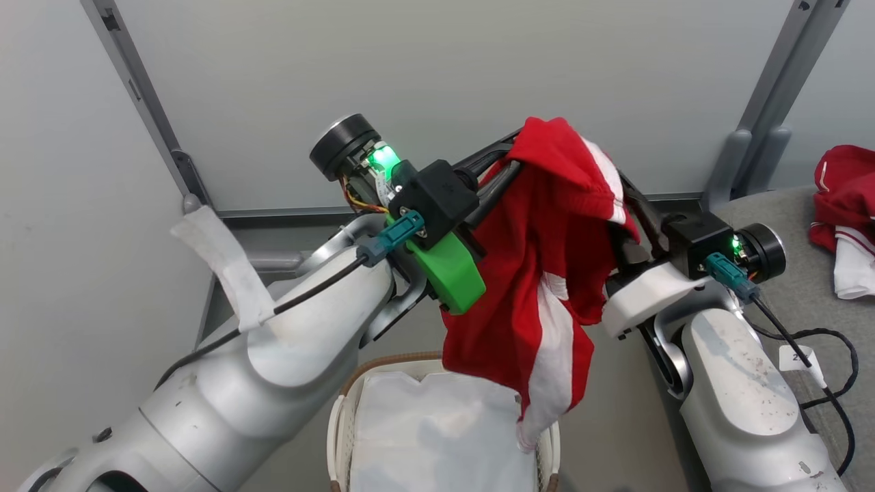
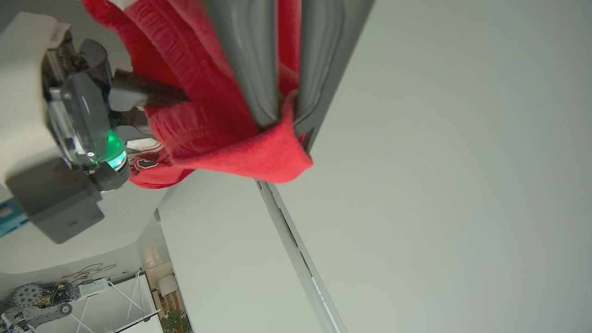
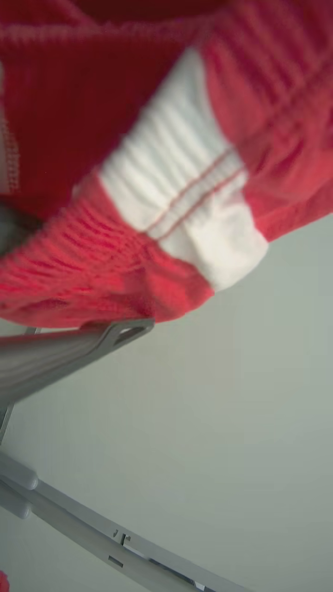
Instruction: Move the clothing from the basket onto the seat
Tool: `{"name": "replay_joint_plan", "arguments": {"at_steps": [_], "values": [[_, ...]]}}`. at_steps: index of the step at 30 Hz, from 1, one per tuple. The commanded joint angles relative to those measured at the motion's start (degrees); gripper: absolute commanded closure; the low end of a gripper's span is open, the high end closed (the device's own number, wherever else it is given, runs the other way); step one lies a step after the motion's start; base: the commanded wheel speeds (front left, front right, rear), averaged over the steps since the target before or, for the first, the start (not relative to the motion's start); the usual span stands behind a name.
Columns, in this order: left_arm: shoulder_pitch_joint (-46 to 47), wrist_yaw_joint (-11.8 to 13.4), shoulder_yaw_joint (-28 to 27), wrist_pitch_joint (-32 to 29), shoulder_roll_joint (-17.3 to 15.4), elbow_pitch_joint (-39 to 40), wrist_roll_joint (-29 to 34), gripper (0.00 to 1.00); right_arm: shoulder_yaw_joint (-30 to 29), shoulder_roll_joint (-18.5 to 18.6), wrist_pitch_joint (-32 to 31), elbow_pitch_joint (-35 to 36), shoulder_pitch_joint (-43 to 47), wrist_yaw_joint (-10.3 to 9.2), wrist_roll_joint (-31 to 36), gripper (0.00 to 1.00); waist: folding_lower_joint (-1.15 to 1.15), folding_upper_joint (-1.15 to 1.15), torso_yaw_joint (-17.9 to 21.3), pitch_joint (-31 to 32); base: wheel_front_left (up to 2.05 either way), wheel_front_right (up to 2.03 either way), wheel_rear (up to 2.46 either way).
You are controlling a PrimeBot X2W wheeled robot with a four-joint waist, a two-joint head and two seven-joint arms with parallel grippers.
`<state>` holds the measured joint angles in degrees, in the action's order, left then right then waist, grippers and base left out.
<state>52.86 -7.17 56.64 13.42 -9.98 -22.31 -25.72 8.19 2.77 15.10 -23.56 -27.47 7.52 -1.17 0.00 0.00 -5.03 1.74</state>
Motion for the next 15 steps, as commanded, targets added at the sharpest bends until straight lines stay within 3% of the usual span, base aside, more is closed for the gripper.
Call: {"name": "replay_joint_plan", "arguments": {"at_steps": [1,6,8,9,11,12,13,15], "values": [[-1.6,0.5,-0.5,0.3,-0.7,0.1,-1.0,1.00,0.1,0.2,0.1,-0.6,-0.5,-0.06,-0.2,1.00,0.00,0.00,-0.1,0.0,0.00,0.00,0.00],[-5.3,1.7,-1.9,0.8,-1.8,-0.3,-3.1,1.00,0.8,0.2,0.1,-2.0,-1.0,-0.06,-0.6,1.00,0.00,0.00,0.0,0.1,0.00,0.00,0.00],[-7.4,2.3,-2.5,1.1,-2.2,-0.6,-4.0,0.86,0.8,0.2,0.1,-2.1,-0.9,-0.06,-0.4,1.00,0.00,0.00,0.1,0.2,0.00,0.00,0.00],[-8.8,2.7,-3.0,1.3,-2.2,-0.7,-4.8,0.63,0.9,0.2,0.1,-2.1,-0.9,-0.06,-0.3,1.00,0.00,0.00,0.2,0.2,0.00,0.00,0.00],[-11.4,3.1,-3.8,1.5,-2.2,-1.2,-5.6,0.39,0.7,0.2,0.1,-1.9,-0.8,-0.06,0.2,1.00,0.00,0.00,0.4,0.2,0.00,0.00,0.00],[-12.6,3.3,-4.3,1.6,-2.1,-1.4,-6.1,0.11,0.6,0.2,0.1,-1.9,-0.8,-0.06,0.3,1.00,0.00,0.00,0.4,0.3,0.00,0.00,0.00],[-14.2,3.4,-4.9,1.7,-1.8,-1.7,-6.9,0.00,0.5,0.2,0.1,-1.7,-0.8,-0.06,0.5,1.00,0.00,0.00,0.5,0.3,0.00,0.00,0.00],[-16.7,3.6,-6.1,1.8,-1.2,-1.9,-7.5,0.00,0.2,0.2,0.1,-1.4,-0.9,-0.06,1.1,1.00,0.00,0.00,0.6,0.3,0.00,0.00,0.00]]}}
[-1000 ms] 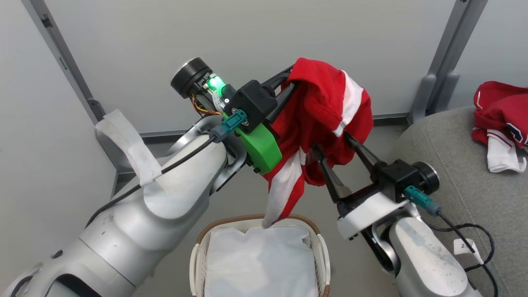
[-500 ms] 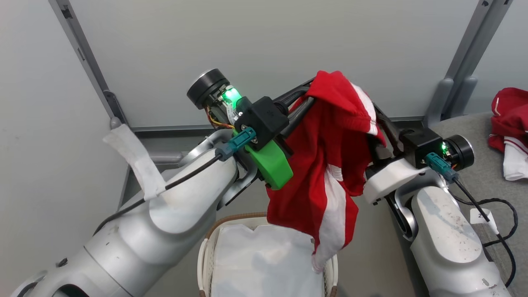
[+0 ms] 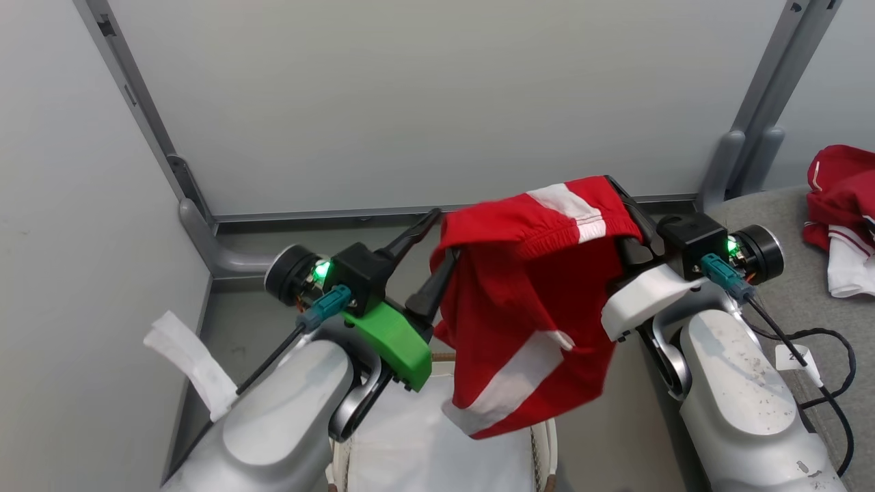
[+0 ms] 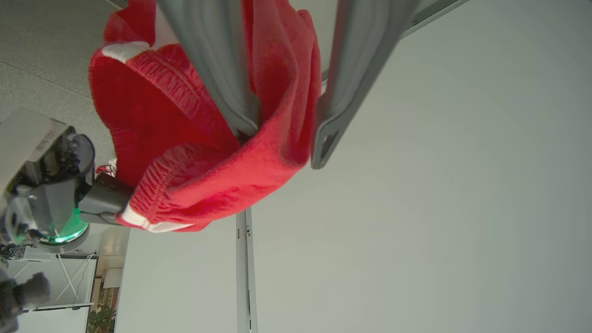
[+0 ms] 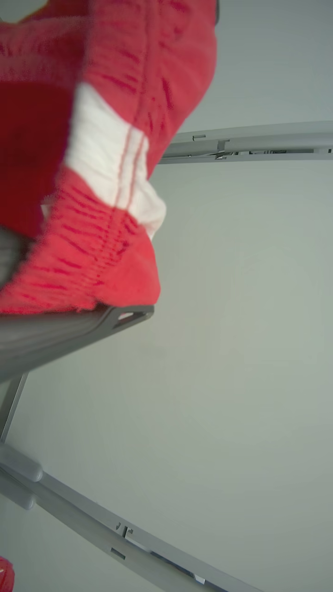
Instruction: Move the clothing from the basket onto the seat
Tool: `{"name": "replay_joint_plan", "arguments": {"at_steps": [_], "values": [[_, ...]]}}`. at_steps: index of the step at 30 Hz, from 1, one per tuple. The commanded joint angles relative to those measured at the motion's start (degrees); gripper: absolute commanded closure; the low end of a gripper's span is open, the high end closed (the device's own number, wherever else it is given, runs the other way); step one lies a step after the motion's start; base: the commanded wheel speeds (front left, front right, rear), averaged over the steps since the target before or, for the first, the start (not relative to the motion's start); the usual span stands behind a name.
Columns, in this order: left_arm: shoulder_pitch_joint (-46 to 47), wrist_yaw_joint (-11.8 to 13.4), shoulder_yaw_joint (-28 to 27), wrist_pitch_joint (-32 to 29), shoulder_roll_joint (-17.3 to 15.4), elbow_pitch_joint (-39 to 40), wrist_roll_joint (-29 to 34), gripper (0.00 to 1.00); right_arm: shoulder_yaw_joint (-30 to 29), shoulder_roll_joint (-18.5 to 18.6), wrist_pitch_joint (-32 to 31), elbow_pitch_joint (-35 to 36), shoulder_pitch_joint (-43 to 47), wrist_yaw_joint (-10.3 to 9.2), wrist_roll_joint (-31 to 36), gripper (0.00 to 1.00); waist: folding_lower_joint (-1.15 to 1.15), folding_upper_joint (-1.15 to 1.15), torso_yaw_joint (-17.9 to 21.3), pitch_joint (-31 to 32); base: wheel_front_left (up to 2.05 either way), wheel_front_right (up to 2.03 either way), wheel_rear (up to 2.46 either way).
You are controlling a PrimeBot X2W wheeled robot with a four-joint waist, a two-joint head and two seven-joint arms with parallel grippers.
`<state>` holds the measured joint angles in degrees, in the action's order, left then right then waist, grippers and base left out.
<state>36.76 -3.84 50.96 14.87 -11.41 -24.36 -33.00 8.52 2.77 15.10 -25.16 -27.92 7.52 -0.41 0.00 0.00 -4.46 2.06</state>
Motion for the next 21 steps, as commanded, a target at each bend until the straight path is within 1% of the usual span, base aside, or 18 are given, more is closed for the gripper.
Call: {"name": "replay_joint_plan", "arguments": {"at_steps": [1,3,5,13,21], "values": [[-2.2,0.3,-1.4,0.4,0.8,0.2,-0.7,0.00,-0.4,0.2,0.1,0.4,-0.6,-0.06,0.8,1.00,0.00,0.00,0.0,-0.1,0.00,0.00,0.00],[-5.3,0.1,-3.6,0.4,1.5,0.5,-0.7,0.00,-0.8,0.2,0.1,0.7,-0.7,-0.06,1.4,1.00,0.00,0.00,0.1,-0.2,0.00,0.00,0.00],[-7.9,-0.3,-4.7,0.3,1.8,0.3,0.9,0.00,-1.0,0.2,0.1,1.1,-0.7,-0.06,1.9,1.00,0.00,0.00,0.2,-0.3,0.00,0.00,0.00],[-17.3,-2.2,-9.7,0.3,4.5,-1.3,3.9,0.00,-1.8,0.2,0.1,2.0,0.3,-0.06,3.5,1.00,0.00,0.00,1.0,-0.4,0.00,0.00,0.00],[-22.1,-3.1,-12.9,0.3,6.4,-1.9,7.2,0.00,-2.9,0.2,0.1,2.2,1.3,-0.06,4.2,1.00,0.00,0.00,2.2,-0.8,0.00,0.00,0.00]]}}
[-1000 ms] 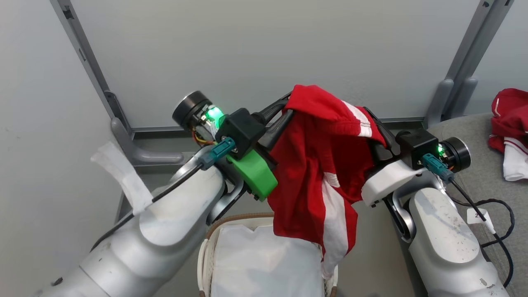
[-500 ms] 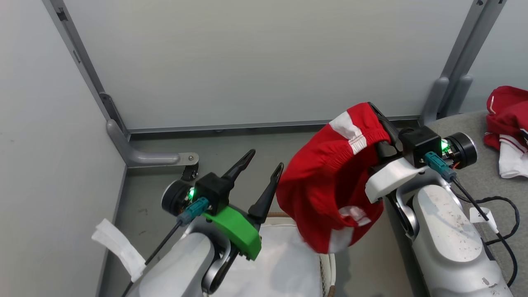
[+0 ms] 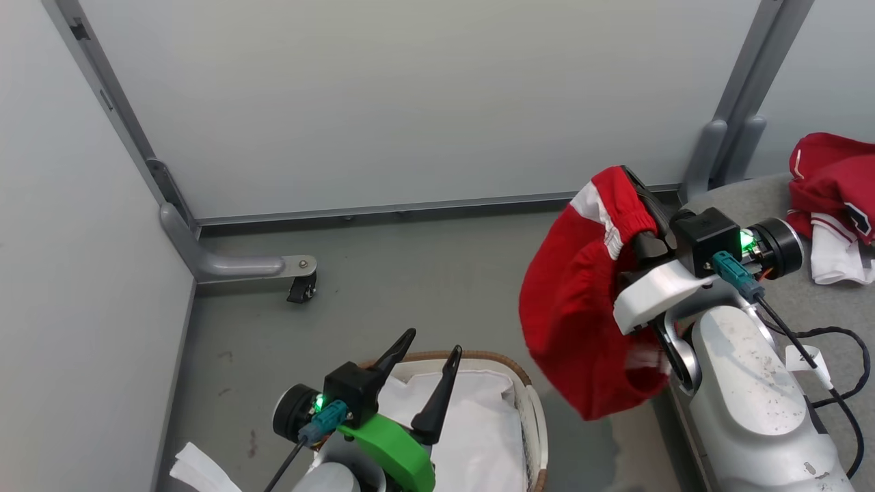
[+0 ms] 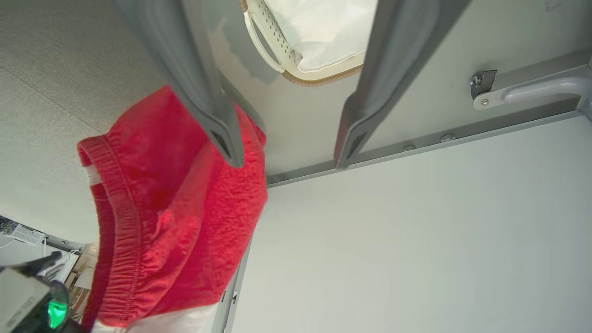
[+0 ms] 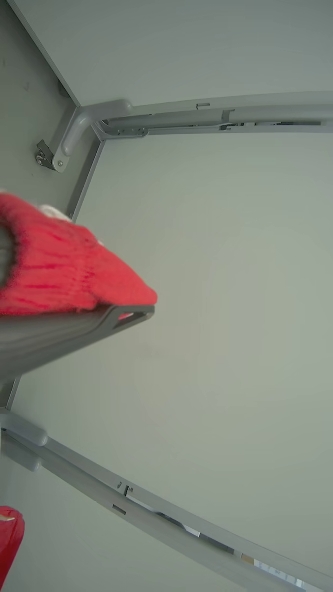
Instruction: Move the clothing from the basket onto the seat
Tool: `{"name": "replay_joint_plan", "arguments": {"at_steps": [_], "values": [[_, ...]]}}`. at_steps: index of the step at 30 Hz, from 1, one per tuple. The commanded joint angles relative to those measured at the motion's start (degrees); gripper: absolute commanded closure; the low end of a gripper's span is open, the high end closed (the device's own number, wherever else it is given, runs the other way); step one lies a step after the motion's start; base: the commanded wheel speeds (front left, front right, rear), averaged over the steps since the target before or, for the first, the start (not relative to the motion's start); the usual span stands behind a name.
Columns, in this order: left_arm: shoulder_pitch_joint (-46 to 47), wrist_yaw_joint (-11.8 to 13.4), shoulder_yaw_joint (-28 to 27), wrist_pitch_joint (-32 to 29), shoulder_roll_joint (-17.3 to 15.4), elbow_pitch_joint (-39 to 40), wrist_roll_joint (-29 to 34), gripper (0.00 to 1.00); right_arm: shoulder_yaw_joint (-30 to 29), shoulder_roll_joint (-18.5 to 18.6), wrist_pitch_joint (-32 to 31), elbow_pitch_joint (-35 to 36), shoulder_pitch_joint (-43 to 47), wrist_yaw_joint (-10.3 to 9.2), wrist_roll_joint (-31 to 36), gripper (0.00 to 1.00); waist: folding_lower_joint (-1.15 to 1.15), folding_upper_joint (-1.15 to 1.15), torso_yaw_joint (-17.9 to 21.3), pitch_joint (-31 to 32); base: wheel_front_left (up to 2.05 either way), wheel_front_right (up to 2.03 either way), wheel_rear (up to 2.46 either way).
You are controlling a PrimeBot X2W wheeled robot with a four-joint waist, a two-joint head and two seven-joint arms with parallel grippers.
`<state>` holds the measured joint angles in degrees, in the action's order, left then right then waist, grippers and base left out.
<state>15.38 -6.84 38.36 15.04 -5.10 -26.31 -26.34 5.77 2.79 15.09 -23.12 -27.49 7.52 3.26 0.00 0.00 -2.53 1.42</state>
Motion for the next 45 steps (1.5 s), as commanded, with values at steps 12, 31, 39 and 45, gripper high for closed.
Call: {"name": "replay_joint_plan", "arguments": {"at_steps": [12,31,39,45], "values": [[-1.6,-0.6,-2.6,0.1,1.7,2.0,4.3,0.00,2.2,0.2,0.1,-0.4,-2.3,-0.06,0.2,1.00,0.00,0.00,9.4,-3.9,0.00,0.00,0.00],[4.9,-0.7,-1.9,0.1,1.9,2.9,7.0,0.00,-1.8,0.1,0.1,2.3,-7.7,-0.07,3.2,1.00,0.00,0.00,25.5,-13.7,0.00,0.00,0.00],[6.7,-0.7,-1.0,0.1,0.9,3.2,7.4,0.00,-4.7,0.2,0.1,2.4,-11.2,-0.07,4.8,1.00,0.00,0.00,24.7,-17.2,0.00,0.00,0.00],[8.9,-0.7,-1.4,0.1,0.0,3.7,8.0,0.00,-6.5,4.7,0.1,0.0,-22.0,-0.07,5.7,1.00,0.00,0.00,21.4,-21.5,0.00,0.00,0.00]]}}
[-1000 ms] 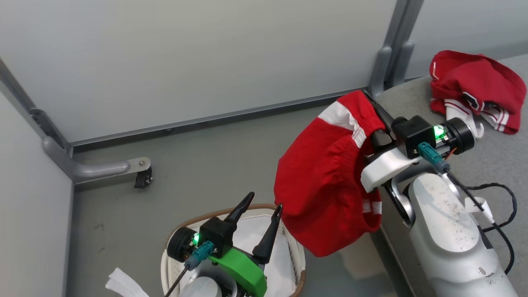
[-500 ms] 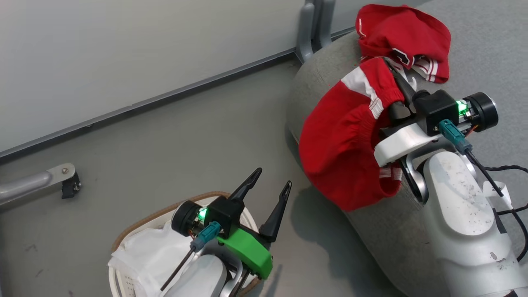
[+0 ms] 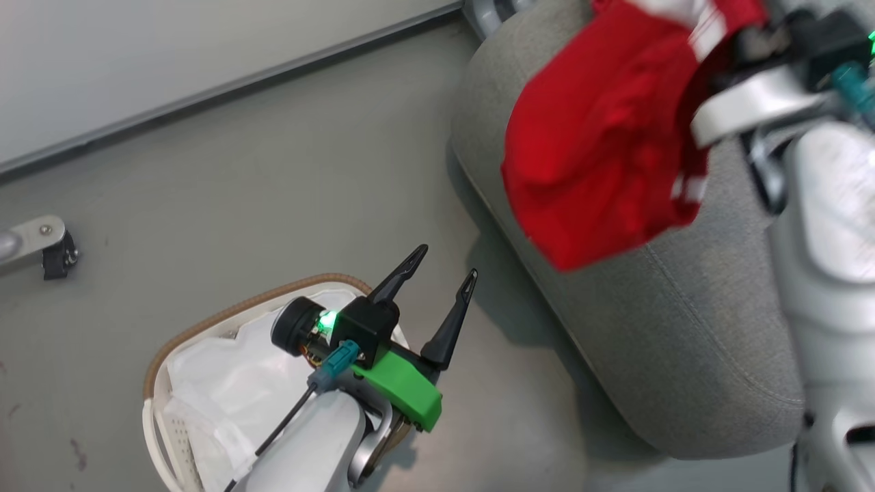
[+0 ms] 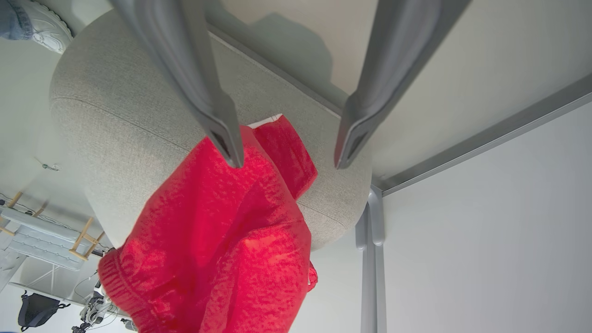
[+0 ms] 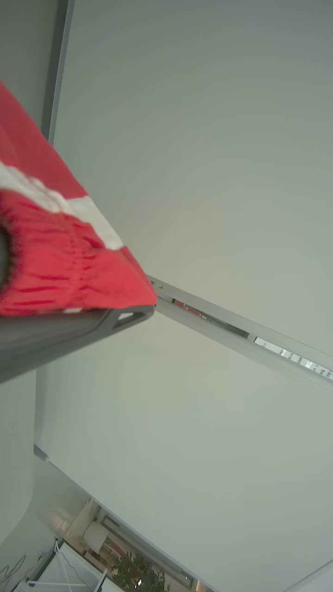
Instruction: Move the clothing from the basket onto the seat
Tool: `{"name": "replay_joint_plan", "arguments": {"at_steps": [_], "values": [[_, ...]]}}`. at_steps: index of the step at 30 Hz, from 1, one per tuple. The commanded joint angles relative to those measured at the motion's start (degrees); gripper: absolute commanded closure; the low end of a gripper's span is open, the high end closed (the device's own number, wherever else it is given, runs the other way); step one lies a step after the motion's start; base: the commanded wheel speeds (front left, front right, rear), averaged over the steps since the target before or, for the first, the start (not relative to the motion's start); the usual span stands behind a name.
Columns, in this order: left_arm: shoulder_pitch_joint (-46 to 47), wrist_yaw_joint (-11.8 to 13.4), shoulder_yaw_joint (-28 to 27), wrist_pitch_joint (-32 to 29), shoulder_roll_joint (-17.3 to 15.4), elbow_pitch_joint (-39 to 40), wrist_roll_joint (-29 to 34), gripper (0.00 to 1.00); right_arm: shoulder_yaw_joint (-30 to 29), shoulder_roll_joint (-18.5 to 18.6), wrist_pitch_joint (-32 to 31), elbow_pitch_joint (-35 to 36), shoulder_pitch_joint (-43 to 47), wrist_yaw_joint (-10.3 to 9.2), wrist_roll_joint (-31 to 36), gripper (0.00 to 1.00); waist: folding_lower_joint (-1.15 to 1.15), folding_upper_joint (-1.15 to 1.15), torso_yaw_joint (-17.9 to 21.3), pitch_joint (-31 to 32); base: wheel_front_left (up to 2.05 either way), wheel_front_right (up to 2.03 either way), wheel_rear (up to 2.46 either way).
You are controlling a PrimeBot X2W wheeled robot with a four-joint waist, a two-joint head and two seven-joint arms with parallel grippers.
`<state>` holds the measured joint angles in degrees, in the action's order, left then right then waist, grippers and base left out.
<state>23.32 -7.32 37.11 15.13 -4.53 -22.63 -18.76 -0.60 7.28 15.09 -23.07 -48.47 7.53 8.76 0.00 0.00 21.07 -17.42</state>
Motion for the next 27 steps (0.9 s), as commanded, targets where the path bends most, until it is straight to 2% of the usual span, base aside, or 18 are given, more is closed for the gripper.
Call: {"name": "replay_joint_plan", "arguments": {"at_steps": [1,3,8,13,15,20,27], "values": [[1.2,-0.3,-0.4,0.0,-0.8,0.2,0.4,0.00,-0.4,1.0,0.1,-0.8,-3.1,-0.08,0.2,1.00,0.00,0.00,-2.8,-3.3,0.00,0.00,0.00],[2.0,-0.3,-0.6,0.0,-1.1,0.4,0.8,0.00,-0.9,3.5,-0.3,-2.8,-7.9,-0.08,-0.3,1.00,0.00,0.00,-4.2,-4.8,0.00,0.00,0.00],[3.6,-0.3,-1.4,0.0,-1.6,1.7,1.7,0.00,-3.5,12.3,-3.0,-5.7,-20.2,-0.08,0.1,1.00,0.00,0.00,-7.6,-8.3,0.00,0.00,0.00],[5.0,-0.3,-2.2,0.0,-1.8,3.2,2.7,0.00,-9.0,20.9,-6.0,-7.4,-27.4,-0.08,1.8,1.00,0.00,0.00,-10.3,-11.4,0.00,0.00,0.00],[5.5,-0.3,-2.3,0.0,-1.9,3.7,3.1,0.00,-10.8,23.0,-6.4,-8.8,-28.2,-0.08,2.4,1.00,0.00,0.00,-10.9,-12.8,0.00,0.00,0.00],[6.6,-0.3,-2.5,0.0,-2.2,4.6,3.9,0.00,-15.5,24.8,-4.9,-14.8,-24.4,-0.08,3.2,1.00,0.00,0.00,-11.4,-16.0,0.00,0.00,0.00],[7.4,-0.3,-2.2,0.0,-2.9,4.7,4.8,0.00,-24.6,20.8,-0.5,-25.4,-13.0,-0.08,6.4,1.00,0.00,0.00,-10.3,-19.1,0.00,0.00,0.00]]}}
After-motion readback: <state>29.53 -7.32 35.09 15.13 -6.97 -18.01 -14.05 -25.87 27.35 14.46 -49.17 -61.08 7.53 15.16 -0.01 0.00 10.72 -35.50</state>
